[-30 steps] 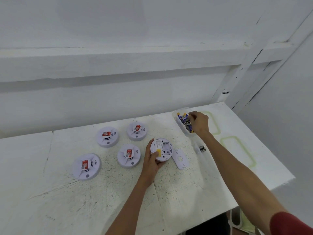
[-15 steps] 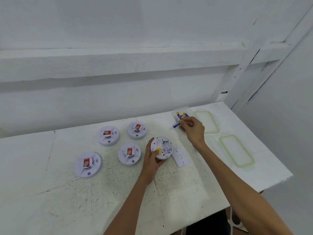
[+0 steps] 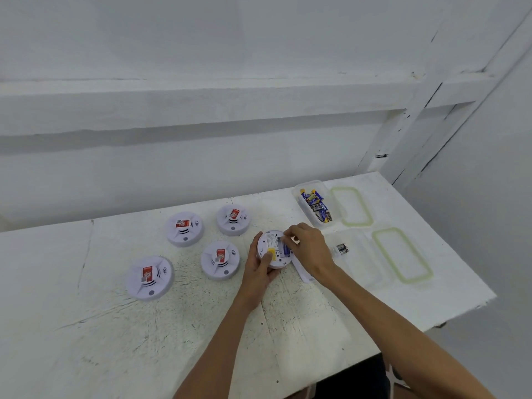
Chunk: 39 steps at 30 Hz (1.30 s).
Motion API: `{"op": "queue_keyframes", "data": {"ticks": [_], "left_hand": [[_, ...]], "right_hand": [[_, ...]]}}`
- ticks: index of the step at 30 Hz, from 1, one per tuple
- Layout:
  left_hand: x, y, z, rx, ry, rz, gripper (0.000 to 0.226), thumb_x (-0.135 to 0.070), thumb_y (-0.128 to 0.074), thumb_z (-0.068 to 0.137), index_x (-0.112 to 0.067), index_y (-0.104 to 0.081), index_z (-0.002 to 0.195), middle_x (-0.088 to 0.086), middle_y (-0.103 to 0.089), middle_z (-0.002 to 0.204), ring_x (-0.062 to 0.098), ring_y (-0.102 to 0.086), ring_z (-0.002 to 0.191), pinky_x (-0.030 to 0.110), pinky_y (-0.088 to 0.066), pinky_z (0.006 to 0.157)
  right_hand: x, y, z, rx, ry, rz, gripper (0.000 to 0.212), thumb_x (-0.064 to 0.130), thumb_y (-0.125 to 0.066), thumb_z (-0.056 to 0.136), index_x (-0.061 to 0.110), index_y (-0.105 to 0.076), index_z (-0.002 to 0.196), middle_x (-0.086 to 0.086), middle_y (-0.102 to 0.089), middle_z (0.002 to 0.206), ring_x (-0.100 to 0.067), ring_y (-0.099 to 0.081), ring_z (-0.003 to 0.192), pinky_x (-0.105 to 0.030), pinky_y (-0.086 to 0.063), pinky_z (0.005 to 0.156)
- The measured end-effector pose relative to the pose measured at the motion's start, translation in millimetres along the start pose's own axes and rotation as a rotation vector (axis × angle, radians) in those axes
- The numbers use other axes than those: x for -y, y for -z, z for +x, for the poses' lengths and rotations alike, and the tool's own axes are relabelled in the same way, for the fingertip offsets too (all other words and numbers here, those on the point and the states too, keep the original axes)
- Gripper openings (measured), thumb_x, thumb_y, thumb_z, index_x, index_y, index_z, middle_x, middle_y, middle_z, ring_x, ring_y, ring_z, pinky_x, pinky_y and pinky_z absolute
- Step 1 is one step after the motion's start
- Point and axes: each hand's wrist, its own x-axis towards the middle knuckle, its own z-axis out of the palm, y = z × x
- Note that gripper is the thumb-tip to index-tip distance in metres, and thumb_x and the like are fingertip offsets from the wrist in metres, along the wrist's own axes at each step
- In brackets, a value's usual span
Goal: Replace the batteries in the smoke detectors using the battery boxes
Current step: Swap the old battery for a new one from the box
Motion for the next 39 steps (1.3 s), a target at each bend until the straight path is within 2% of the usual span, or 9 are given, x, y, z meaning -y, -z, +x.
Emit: {"op": "queue_keyframes", "data": {"ticks": [6, 11, 18, 21, 26, 29, 33, 35, 39], "left_hand": [[1, 0, 0, -0.013, -0.008, -0.004, 0.052, -0.015, -0.05, 0.109, -0.034, -0.039, 0.156, 0.002, -0.056, 0.152, 0.024, -0.061, 0.135, 0.046, -0.056, 0.103], [1, 0, -1, -0.004, -0.001, -0.053, 0.051, -0.011, -0.048, 0.11, -0.033, -0.039, 0.155, 0.003, -0.058, 0.15, 0.025, -0.063, 0.132, 0.043, -0.059, 0.099], [-1, -1, 0, -0.004, 0.025, -0.106, 0.052, -0.01, -0.05, 0.108, -0.031, -0.04, 0.156, 0.004, -0.059, 0.15, 0.027, -0.064, 0.131, 0.04, -0.061, 0.092], [-1, 0, 0, 0.003, 0.026, -0.119, 0.053, -0.009, -0.05, 0.109, -0.029, -0.04, 0.156, 0.004, -0.06, 0.149, 0.027, -0.063, 0.132, 0.04, -0.062, 0.093], [-3, 0, -1, 0.0, 0.034, -0.104, 0.052, -0.009, -0.05, 0.108, -0.031, -0.041, 0.154, 0.004, -0.06, 0.149, 0.027, -0.064, 0.131, 0.041, -0.061, 0.096], [-2, 1, -1, 0.018, 0.033, -0.086, 0.052, -0.01, -0.05, 0.108, -0.031, -0.041, 0.155, 0.003, -0.06, 0.149, 0.027, -0.064, 0.131, 0.044, -0.06, 0.098], [-3, 1, 0, 0.018, 0.033, -0.062, 0.051, -0.012, -0.051, 0.109, -0.034, -0.042, 0.154, 0.002, -0.061, 0.148, 0.027, -0.063, 0.131, 0.044, -0.059, 0.1], [-3, 1, -1, 0.013, 0.029, -0.056, 0.051, -0.012, -0.051, 0.108, -0.034, -0.042, 0.153, 0.002, -0.061, 0.148, 0.027, -0.063, 0.132, 0.044, -0.059, 0.099], [-3, 1, 0, 0.008, 0.028, -0.042, 0.051, -0.012, -0.051, 0.108, -0.035, -0.043, 0.153, 0.002, -0.059, 0.149, 0.027, -0.063, 0.132, 0.045, -0.059, 0.1]], "right_hand": [[-9, -2, -5, 0.062, 0.077, -0.012, 0.023, 0.02, -0.064, 0.093, 0.01, -0.074, 0.111, -0.008, -0.075, 0.099, -0.023, -0.07, 0.08, -0.042, -0.058, 0.071], [-17, 15, -16, 0.375, 0.114, -0.001, 0.064, 0.034, -0.068, 0.089, 0.017, -0.047, 0.148, -0.001, -0.066, 0.129, -0.017, -0.066, 0.102, -0.029, -0.057, 0.086], [-20, 32, 0, 0.604, 0.11, -0.002, 0.084, 0.042, -0.077, 0.084, 0.02, -0.037, 0.154, -0.003, -0.062, 0.138, -0.018, -0.063, 0.113, -0.024, -0.053, 0.091], [-21, 27, 3, 0.573, 0.153, -0.158, 0.074, 0.041, -0.072, 0.089, 0.018, -0.04, 0.152, -0.003, -0.054, 0.147, -0.023, -0.061, 0.117, -0.033, -0.053, 0.093], [-27, 20, -7, 0.513, 0.275, -0.205, 0.054, 0.039, -0.066, 0.095, 0.015, -0.055, 0.142, -0.006, -0.055, 0.146, -0.03, -0.068, 0.097, -0.035, -0.056, 0.082], [-27, 29, -14, 0.451, 0.102, 0.039, 0.048, 0.04, -0.066, 0.093, 0.02, -0.061, 0.136, 0.001, -0.065, 0.134, -0.014, -0.071, 0.1, -0.024, -0.058, 0.082], [-18, 25, -15, 0.341, -0.237, 0.38, 0.028, 0.019, -0.078, 0.086, 0.021, -0.073, 0.113, 0.003, -0.077, 0.108, -0.002, -0.073, 0.09, -0.013, -0.052, 0.07], [-15, 20, -13, 0.303, -0.386, 0.503, 0.029, 0.013, -0.083, 0.079, 0.018, -0.072, 0.105, -0.002, -0.078, 0.099, -0.009, -0.074, 0.091, -0.018, -0.054, 0.067], [-14, 16, 0, 0.338, -0.647, 0.578, 0.037, 0.004, -0.09, 0.066, 0.014, -0.07, 0.096, -0.009, -0.075, 0.085, -0.026, -0.074, 0.083, -0.045, -0.06, 0.077]]}}
